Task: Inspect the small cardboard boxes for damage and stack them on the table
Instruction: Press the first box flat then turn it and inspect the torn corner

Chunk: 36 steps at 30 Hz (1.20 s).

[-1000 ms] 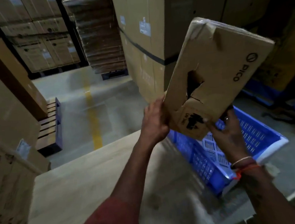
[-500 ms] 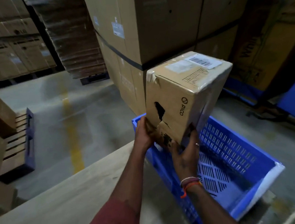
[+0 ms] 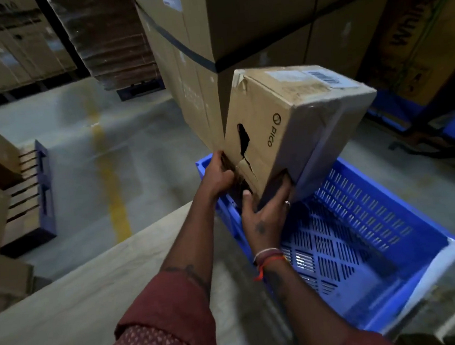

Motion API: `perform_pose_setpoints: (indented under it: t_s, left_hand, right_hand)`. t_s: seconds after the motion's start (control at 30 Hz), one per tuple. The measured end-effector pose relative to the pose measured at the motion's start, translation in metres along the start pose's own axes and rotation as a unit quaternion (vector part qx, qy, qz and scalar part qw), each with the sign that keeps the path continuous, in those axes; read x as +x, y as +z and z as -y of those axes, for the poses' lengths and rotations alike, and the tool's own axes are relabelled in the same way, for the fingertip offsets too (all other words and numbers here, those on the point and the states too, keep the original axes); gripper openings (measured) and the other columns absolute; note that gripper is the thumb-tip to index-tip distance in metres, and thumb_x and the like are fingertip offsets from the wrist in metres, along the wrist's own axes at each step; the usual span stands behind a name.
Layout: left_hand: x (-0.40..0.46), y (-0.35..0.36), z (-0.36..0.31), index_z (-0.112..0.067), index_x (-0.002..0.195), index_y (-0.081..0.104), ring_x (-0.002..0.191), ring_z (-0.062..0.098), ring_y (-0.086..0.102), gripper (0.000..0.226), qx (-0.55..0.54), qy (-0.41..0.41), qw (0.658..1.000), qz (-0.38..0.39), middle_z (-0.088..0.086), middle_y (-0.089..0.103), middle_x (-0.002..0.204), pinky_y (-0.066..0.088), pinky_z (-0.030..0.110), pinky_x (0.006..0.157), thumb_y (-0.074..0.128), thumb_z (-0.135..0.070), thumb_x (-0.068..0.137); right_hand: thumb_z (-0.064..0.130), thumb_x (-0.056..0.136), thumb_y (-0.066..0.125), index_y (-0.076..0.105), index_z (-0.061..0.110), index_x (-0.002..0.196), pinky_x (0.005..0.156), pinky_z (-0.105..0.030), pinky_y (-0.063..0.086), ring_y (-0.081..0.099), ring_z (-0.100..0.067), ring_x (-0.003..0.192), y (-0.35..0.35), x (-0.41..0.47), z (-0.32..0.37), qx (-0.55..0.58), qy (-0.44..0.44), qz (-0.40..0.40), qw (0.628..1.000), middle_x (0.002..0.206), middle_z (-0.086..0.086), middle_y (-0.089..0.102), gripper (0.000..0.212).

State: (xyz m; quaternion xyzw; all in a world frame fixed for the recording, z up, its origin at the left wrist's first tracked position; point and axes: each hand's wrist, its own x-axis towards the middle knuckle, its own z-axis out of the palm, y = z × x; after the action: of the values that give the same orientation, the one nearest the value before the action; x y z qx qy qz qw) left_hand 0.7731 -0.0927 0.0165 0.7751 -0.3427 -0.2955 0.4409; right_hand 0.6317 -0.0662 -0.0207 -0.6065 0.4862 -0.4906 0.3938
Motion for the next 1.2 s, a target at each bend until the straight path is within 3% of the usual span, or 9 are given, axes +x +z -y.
perform_pose_setpoints:
  t_s: [0.2, 0.37, 0.53, 0.7, 0.83, 0.93, 1.03, 1.1, 1.2]
  left_hand:
    - [0.019, 0.003, -0.002, -0.009, 0.138, 0.035, 0.101, 0.023, 0.057, 0.056, -0.045, -0.075, 0.995, 0.048, 0.008, 0.056, 0.115, 0.053, 0.035, 0.085, 0.044, 0.011, 0.087]
    - [0.045, 0.005, 0.025, -0.001, 0.125, 0.056, 0.092, 0.033, 0.074, 0.054, -0.097, -0.127, 0.985, 0.062, 0.023, 0.071, 0.114, 0.064, 0.048, 0.076, 0.048, 0.001, 0.071]
    - [0.004, 0.005, -0.002, 0.001, 0.125, 0.063, 0.081, 0.020, 0.070, 0.039, -0.113, -0.112, 0.986, 0.059, 0.013, 0.072, 0.110, 0.060, 0.027, 0.063, 0.045, 0.009, 0.091]
    - [-0.011, 0.009, -0.005, -0.003, 0.134, 0.058, 0.111, 0.025, 0.065, 0.038, -0.133, -0.082, 0.986, 0.060, 0.012, 0.067, 0.126, 0.056, 0.038, 0.096, 0.051, 0.002, 0.098]
    - [-0.028, 0.002, -0.006, -0.003, 0.132, 0.057, 0.100, 0.025, 0.063, 0.051, -0.147, -0.086, 0.985, 0.031, 0.012, 0.068, 0.119, 0.054, 0.029, 0.078, 0.037, 0.014, 0.088]
    - [-0.046, -0.006, 0.002, -0.016, 0.131, 0.056, 0.111, 0.026, 0.063, 0.060, -0.186, -0.082, 0.979, 0.004, 0.007, 0.067, 0.121, 0.054, 0.033, 0.085, 0.035, 0.018, 0.085]
    - [-0.088, -0.010, 0.014, -0.013, 0.151, 0.041, 0.133, 0.024, 0.054, 0.063, -0.273, -0.087, 0.956, -0.056, 0.009, 0.050, 0.149, 0.049, 0.038, 0.106, 0.042, 0.017, 0.095]
    - [-0.141, -0.009, 0.023, -0.012, 0.147, 0.044, 0.130, 0.025, 0.057, 0.055, -0.330, -0.075, 0.937, -0.084, 0.007, 0.053, 0.146, 0.048, 0.039, 0.107, 0.046, 0.013, 0.098]
    - [-0.237, 0.005, 0.050, -0.014, 0.136, 0.053, 0.124, 0.026, 0.064, 0.058, -0.376, -0.086, 0.919, -0.078, 0.007, 0.062, 0.137, 0.049, 0.043, 0.107, 0.042, 0.023, 0.093]
  right_hand:
    - [0.006, 0.085, 0.065, 0.023, 0.000, 0.152, 0.111, -0.042, 0.039, 0.046, -0.044, 0.130, 0.017, 0.007, -0.006, -0.037, 0.041, 0.019, 0.998, 0.150, -0.029, 0.036, 0.079]
    - [-0.006, 0.077, 0.055, 0.031, 0.000, 0.143, 0.095, -0.044, 0.047, 0.056, -0.051, 0.111, 0.018, 0.006, -0.006, -0.065, 0.089, 0.080, 0.991, 0.138, -0.028, 0.041, 0.071]
    - [-0.009, 0.078, 0.051, 0.039, -0.004, 0.128, 0.097, -0.040, 0.040, 0.051, -0.049, 0.117, 0.018, 0.009, -0.008, -0.065, 0.122, 0.136, 0.981, 0.136, -0.027, 0.041, 0.052]
    - [-0.006, 0.084, 0.054, 0.039, -0.004, 0.131, 0.095, -0.036, 0.039, 0.054, -0.045, 0.121, 0.012, 0.011, -0.008, -0.042, 0.140, 0.163, 0.976, 0.138, -0.029, 0.047, 0.049]
    - [0.002, 0.091, 0.055, 0.037, 0.005, 0.140, 0.096, -0.038, 0.043, 0.056, -0.042, 0.122, -0.002, 0.008, -0.011, -0.052, 0.145, 0.206, 0.966, 0.139, -0.025, 0.054, 0.052]
    - [0.006, 0.094, 0.056, 0.037, 0.011, 0.146, 0.103, -0.035, 0.042, 0.054, -0.035, 0.128, -0.024, -0.002, -0.009, -0.042, 0.115, 0.231, 0.965, 0.145, -0.019, 0.052, 0.055]
    - [0.007, 0.097, 0.058, 0.047, 0.022, 0.141, 0.108, -0.039, 0.046, 0.056, -0.013, 0.128, -0.056, -0.025, 0.002, 0.025, 0.032, 0.252, 0.967, 0.140, 0.002, 0.058, 0.048]
    - [0.009, 0.098, 0.057, 0.054, 0.025, 0.134, 0.102, -0.035, 0.050, 0.058, -0.001, 0.121, -0.085, -0.052, 0.011, 0.054, -0.036, 0.251, 0.966, 0.130, 0.014, 0.061, 0.039]
    - [0.016, 0.097, 0.056, 0.058, 0.024, 0.131, 0.099, -0.032, 0.050, 0.061, -0.007, 0.119, -0.128, -0.108, 0.007, 0.054, -0.088, 0.259, 0.960, 0.128, 0.014, 0.063, 0.035]
